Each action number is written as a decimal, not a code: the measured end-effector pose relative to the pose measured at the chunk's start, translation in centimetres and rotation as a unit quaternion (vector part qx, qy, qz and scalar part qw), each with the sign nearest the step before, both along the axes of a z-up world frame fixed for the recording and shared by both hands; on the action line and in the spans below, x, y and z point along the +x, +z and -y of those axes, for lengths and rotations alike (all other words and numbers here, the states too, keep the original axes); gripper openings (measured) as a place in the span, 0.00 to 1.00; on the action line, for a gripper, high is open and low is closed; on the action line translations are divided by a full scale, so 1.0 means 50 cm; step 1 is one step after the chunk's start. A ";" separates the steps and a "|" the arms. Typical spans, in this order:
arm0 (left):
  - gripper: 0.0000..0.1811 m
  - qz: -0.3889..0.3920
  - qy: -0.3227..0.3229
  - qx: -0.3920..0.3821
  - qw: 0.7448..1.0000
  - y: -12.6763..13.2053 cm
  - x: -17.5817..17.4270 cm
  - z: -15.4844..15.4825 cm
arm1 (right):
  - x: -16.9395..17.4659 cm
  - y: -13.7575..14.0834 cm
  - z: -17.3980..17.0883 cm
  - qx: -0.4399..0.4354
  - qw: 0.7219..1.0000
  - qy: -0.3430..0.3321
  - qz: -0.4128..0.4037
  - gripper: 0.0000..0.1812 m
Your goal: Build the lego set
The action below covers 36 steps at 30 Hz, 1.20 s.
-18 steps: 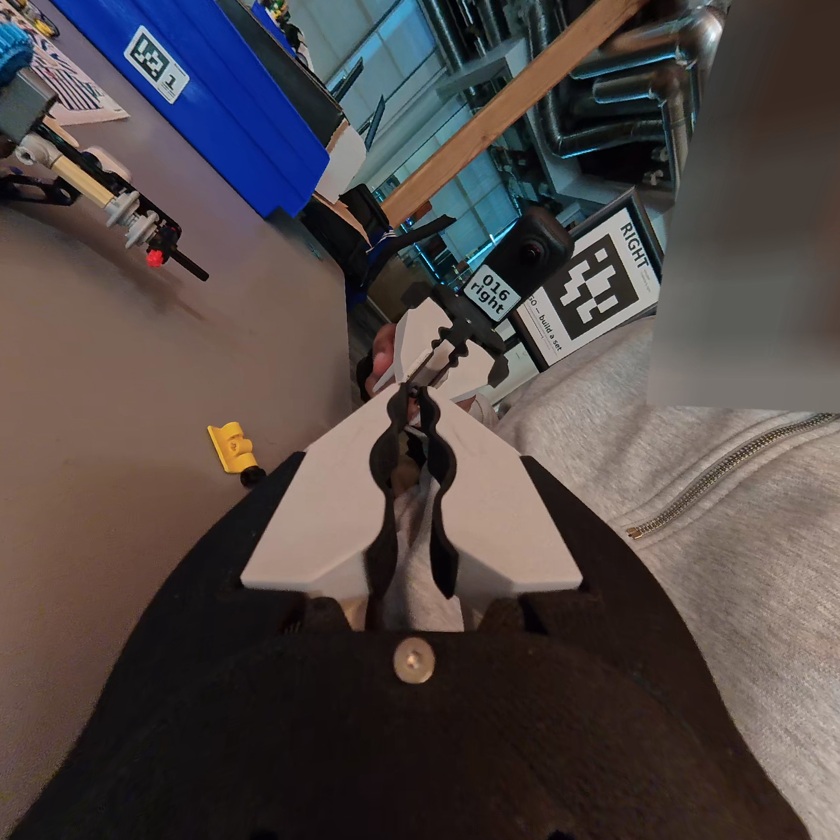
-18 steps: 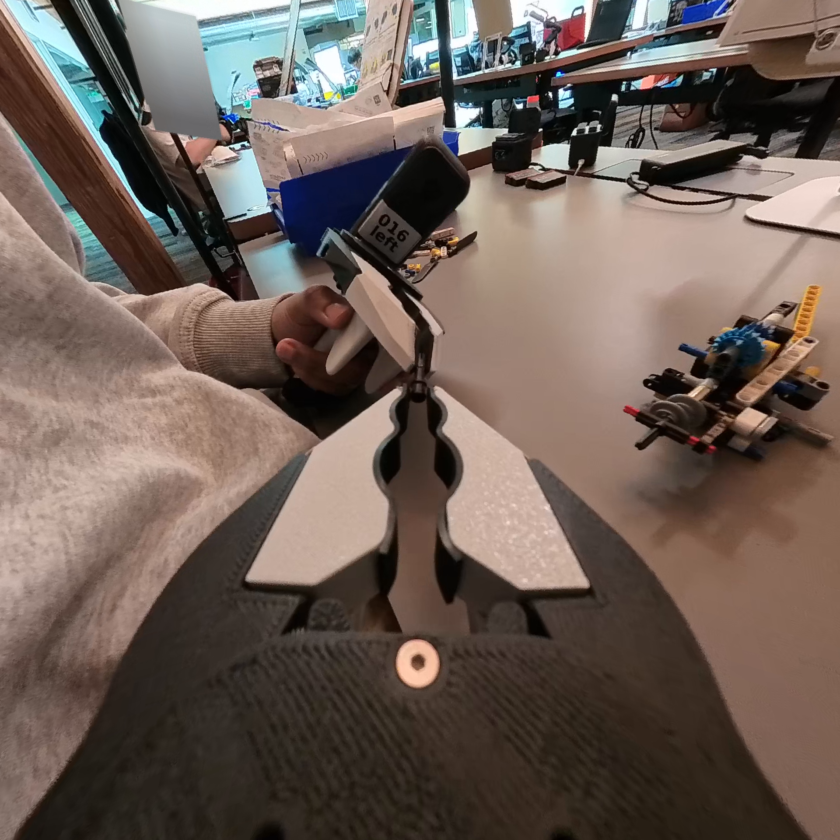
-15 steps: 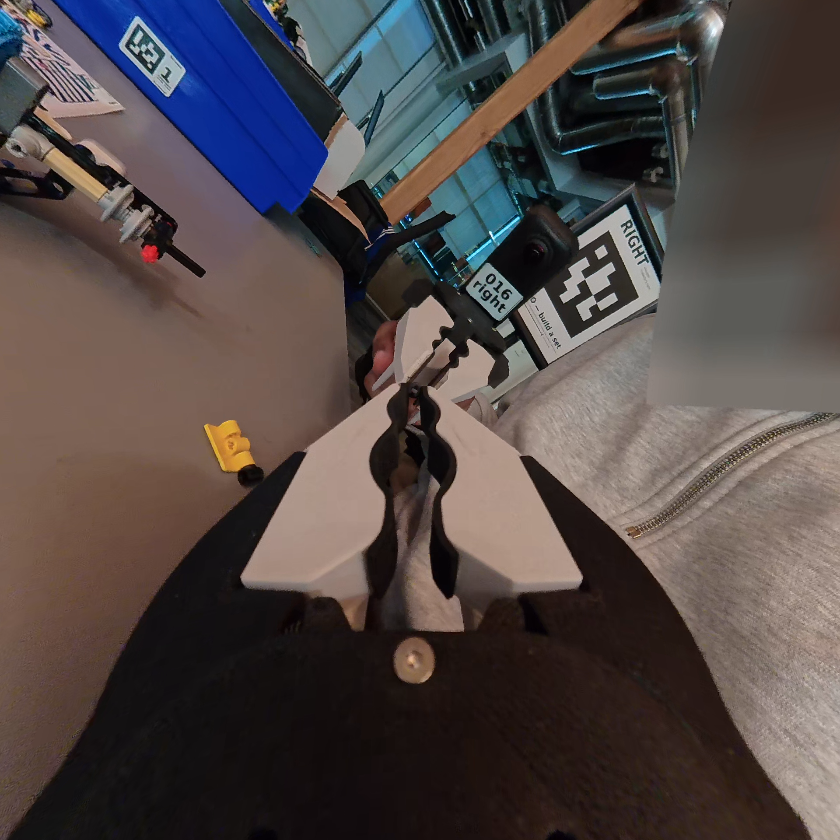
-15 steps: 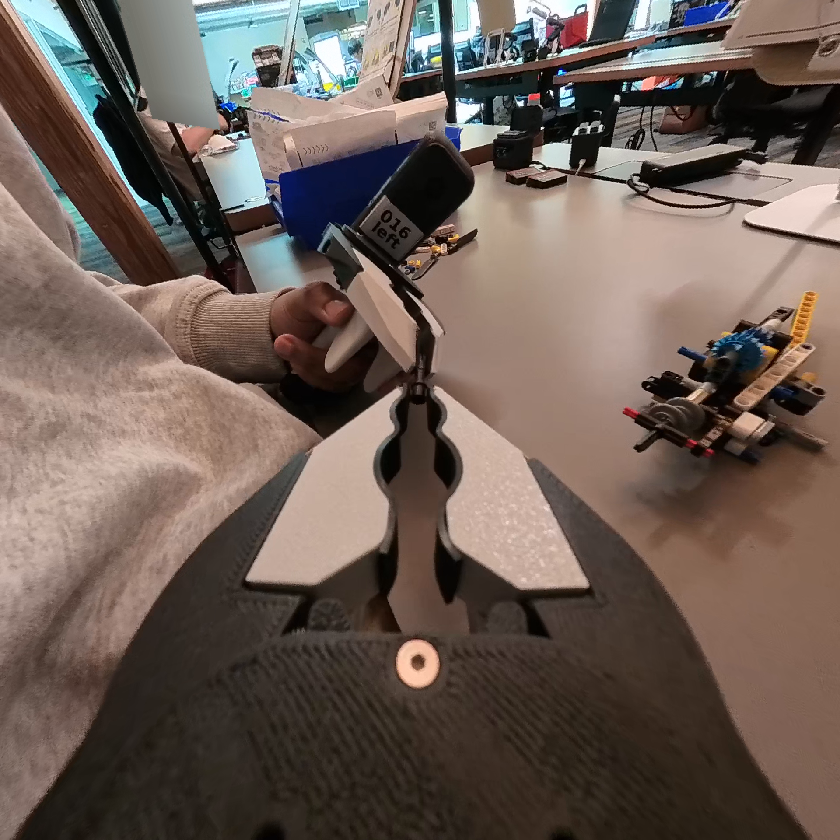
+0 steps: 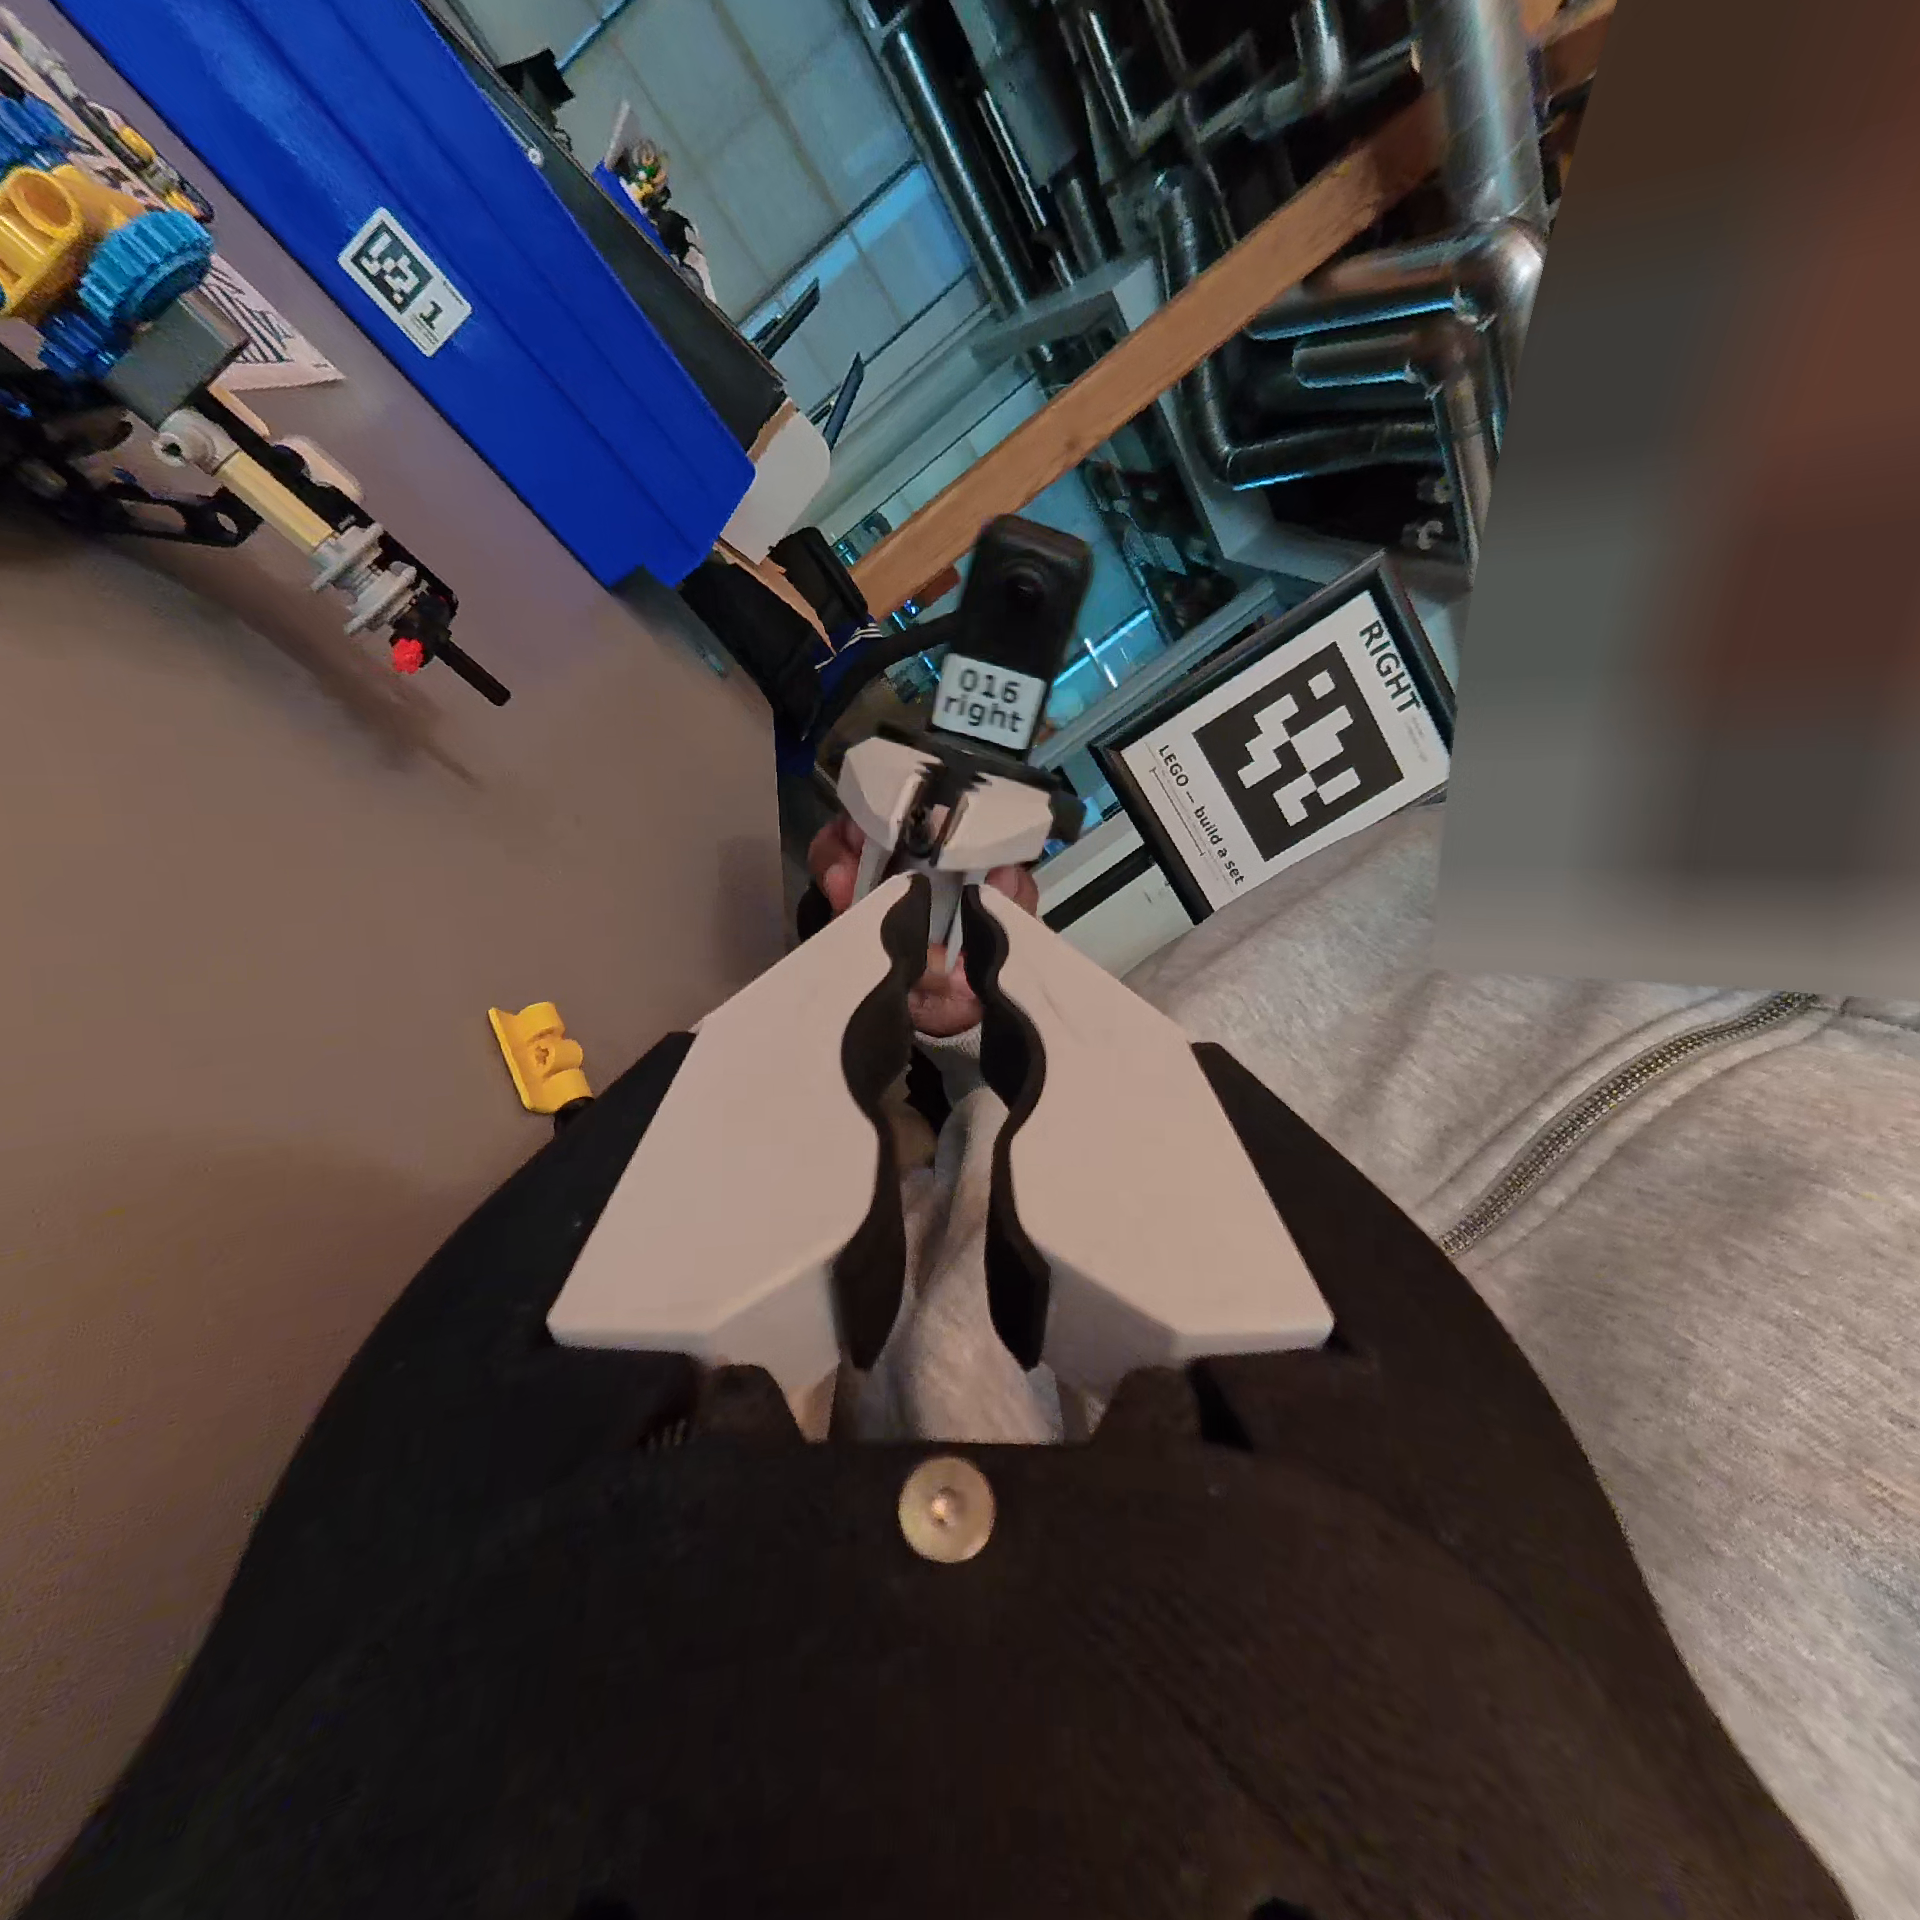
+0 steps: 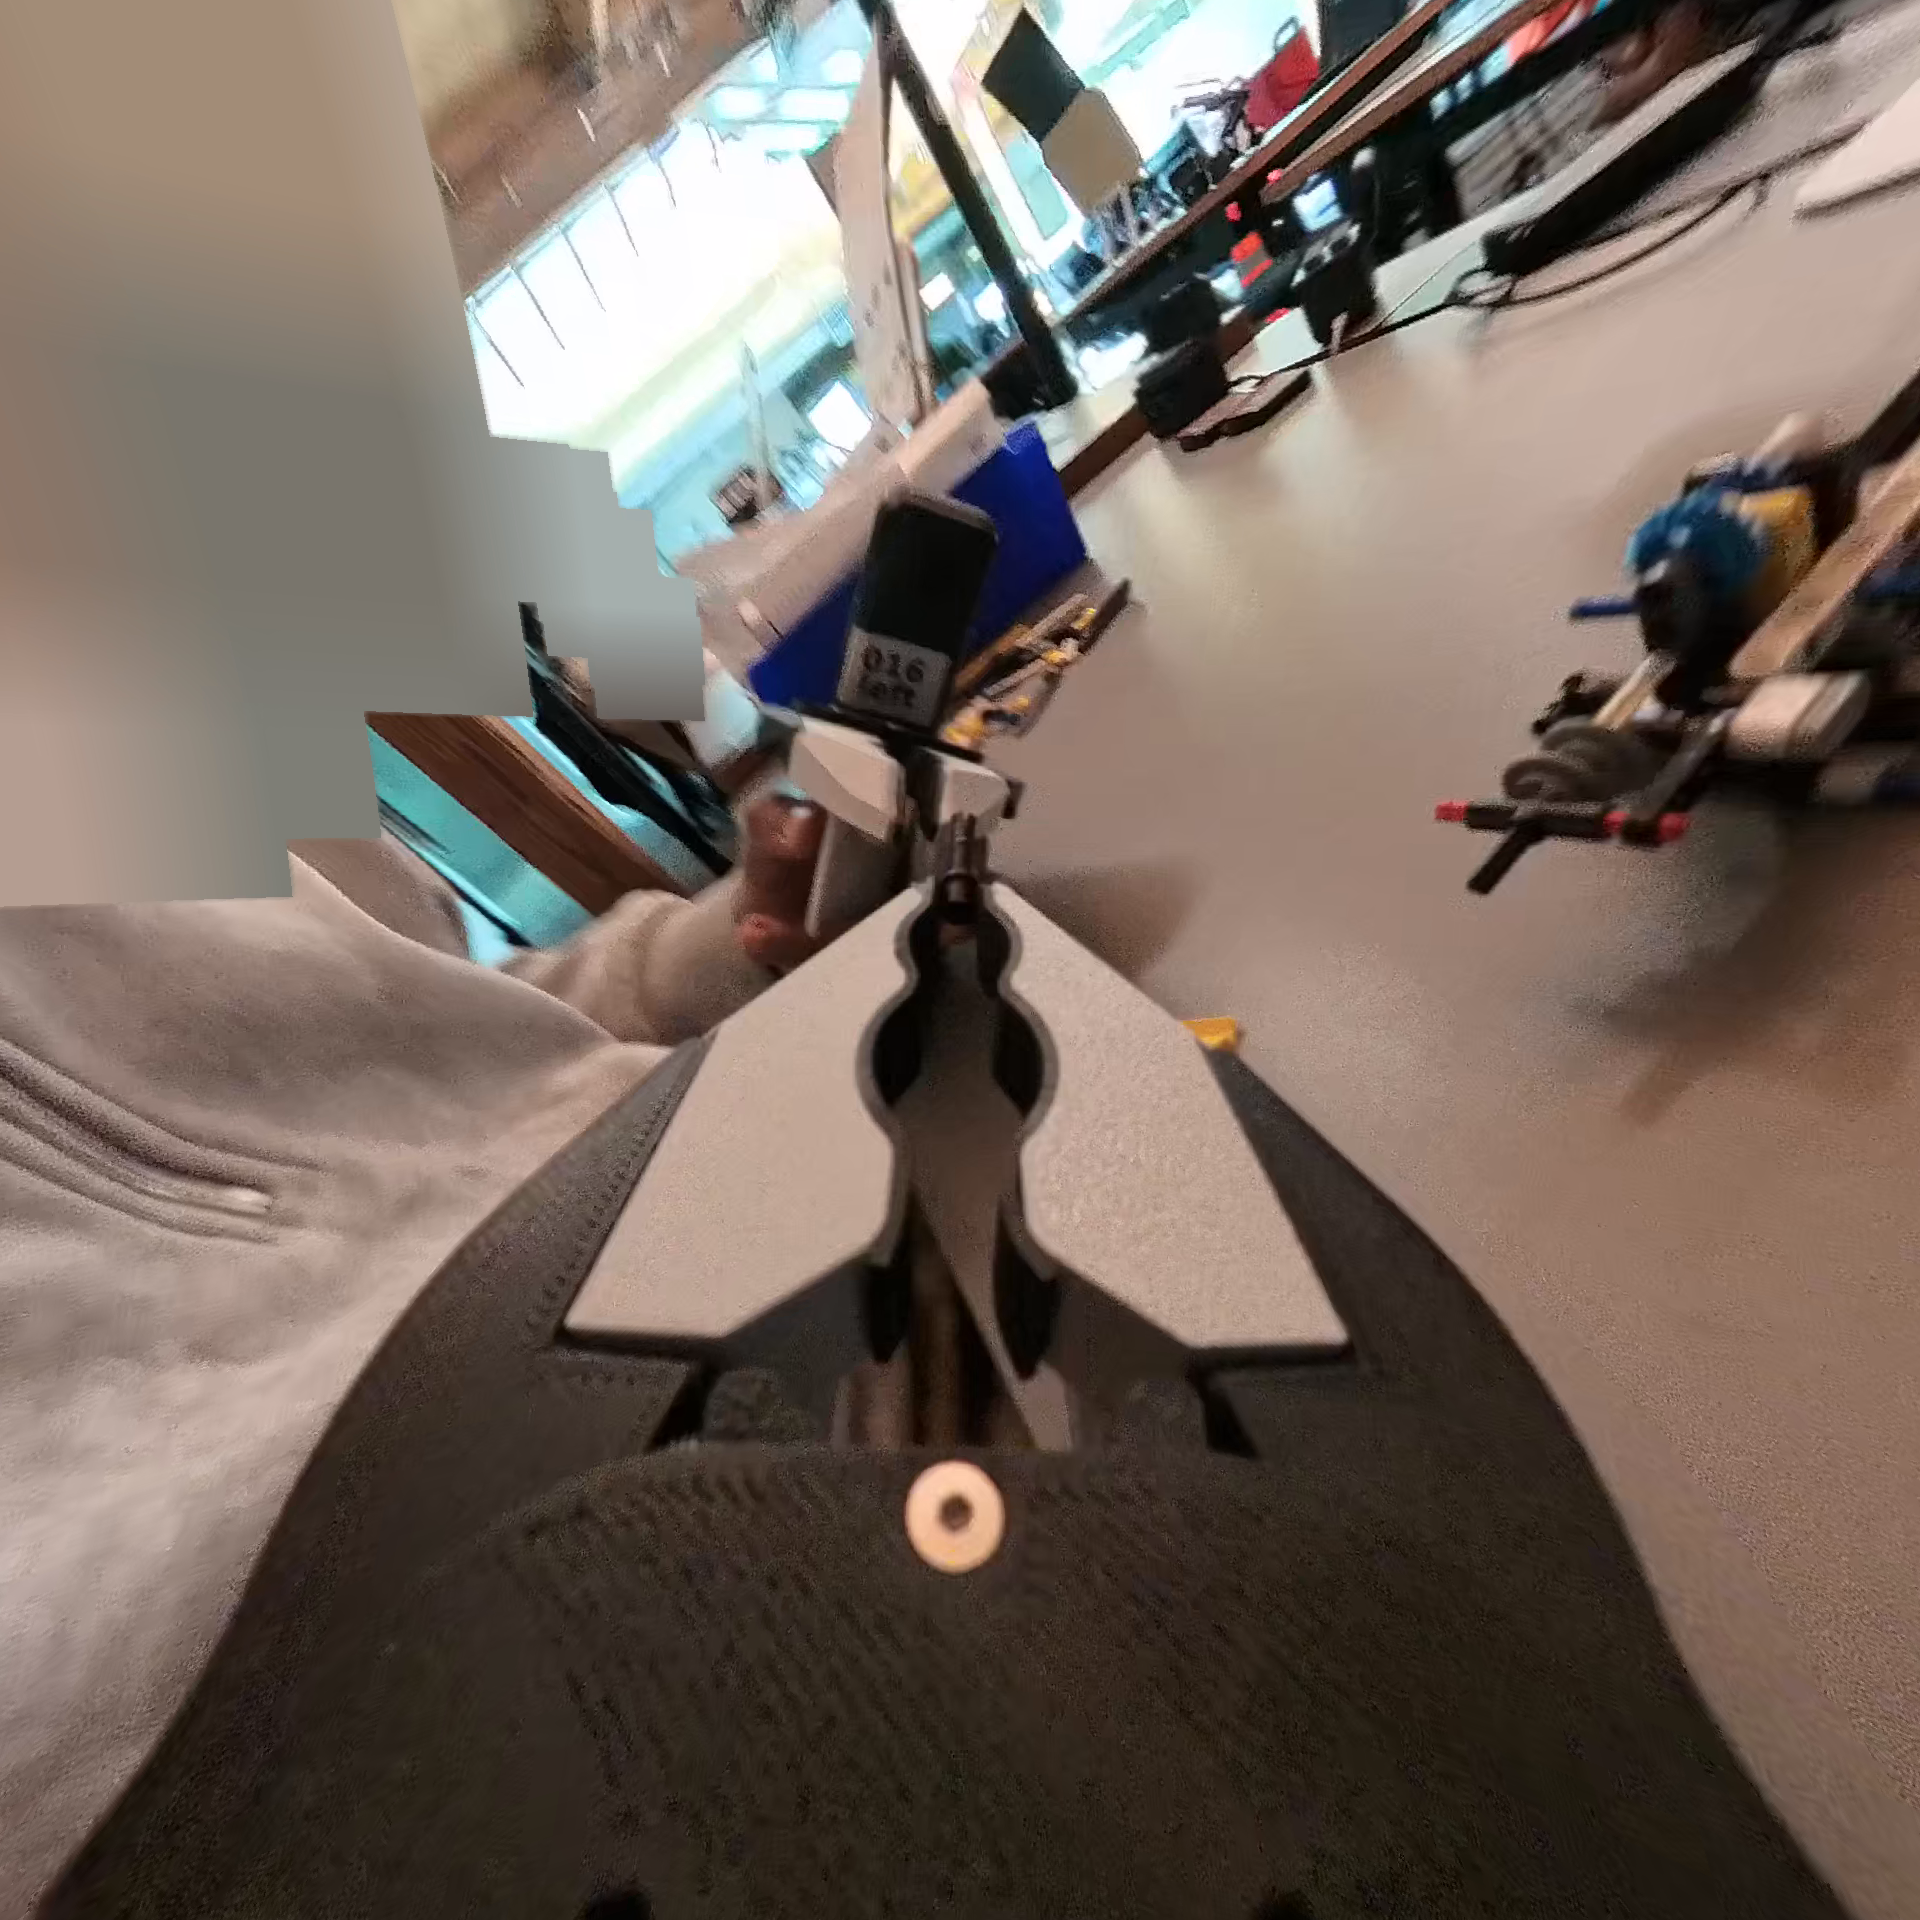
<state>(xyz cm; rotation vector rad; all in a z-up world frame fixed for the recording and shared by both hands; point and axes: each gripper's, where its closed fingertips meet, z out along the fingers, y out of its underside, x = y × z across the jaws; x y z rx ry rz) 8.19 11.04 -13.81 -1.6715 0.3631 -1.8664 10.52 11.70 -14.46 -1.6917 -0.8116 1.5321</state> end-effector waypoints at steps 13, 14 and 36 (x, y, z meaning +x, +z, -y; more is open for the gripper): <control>0.01 -0.006 -0.001 0.004 1.000 -0.002 0.003 0.001 | 0.025 0.026 -0.026 -0.077 0.994 -0.015 -0.080 0.02; 0.01 -0.006 -0.001 0.004 1.000 -0.002 0.003 0.001 | 0.025 0.027 -0.027 -0.040 0.997 -0.028 -0.061 0.02; 0.00 -0.025 -0.001 0.011 1.000 -0.009 0.012 0.004 | -0.004 0.004 -0.002 0.233 0.964 -0.068 0.104 0.03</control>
